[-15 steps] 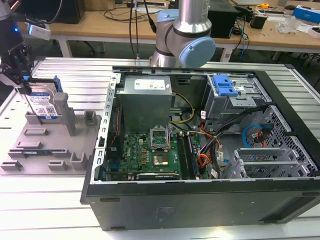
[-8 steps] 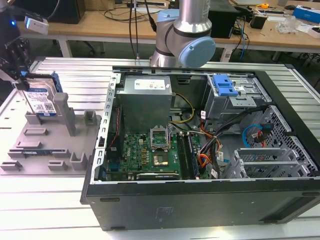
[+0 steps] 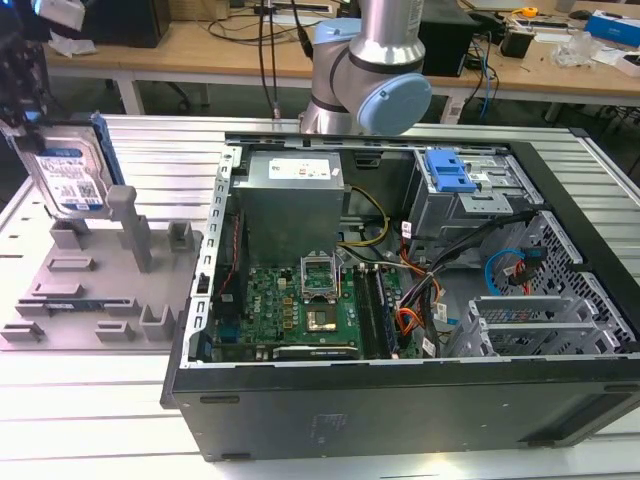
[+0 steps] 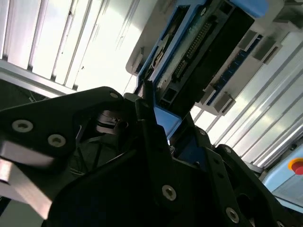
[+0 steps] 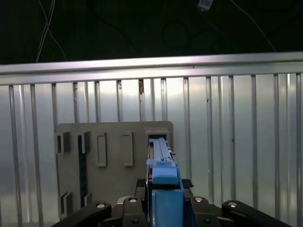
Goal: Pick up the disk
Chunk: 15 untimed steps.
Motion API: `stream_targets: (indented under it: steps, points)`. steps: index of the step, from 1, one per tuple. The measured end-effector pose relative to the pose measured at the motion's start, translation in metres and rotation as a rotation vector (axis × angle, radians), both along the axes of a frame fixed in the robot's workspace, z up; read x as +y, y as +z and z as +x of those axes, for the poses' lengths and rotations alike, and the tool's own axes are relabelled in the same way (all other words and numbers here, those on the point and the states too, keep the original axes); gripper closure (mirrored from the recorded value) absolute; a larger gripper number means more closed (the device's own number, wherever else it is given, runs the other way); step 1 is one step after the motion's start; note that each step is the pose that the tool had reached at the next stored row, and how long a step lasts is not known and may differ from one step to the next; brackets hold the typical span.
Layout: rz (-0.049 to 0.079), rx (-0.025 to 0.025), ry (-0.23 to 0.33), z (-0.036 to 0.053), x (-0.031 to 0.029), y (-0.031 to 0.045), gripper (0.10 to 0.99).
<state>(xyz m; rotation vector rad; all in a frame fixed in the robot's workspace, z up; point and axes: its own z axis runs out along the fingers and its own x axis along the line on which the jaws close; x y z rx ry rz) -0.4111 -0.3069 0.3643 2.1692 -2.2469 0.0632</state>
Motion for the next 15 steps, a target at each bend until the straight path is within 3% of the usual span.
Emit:
stream_targets:
  steps: [2,4,5,7,10,15]
  points:
    - [0.0,0.0001,0.0,0.0,0.0,0.0169,0.722]
    - [0.0,0.0,0.001,0.0,0.0,0.0263,0.722]
    - [0.0,-0.0001,0.002,0.0,0.0,0.0365,0.722]
    - [0.0,0.0001,0.003,0.0,0.0,0.0464,0.722]
    - [0.0,0.0,0.006,0.0,0.0,0.0754,0.722]
    - [0.0,-0.0001,0.009,0.0,0.0,0.1032,0.722]
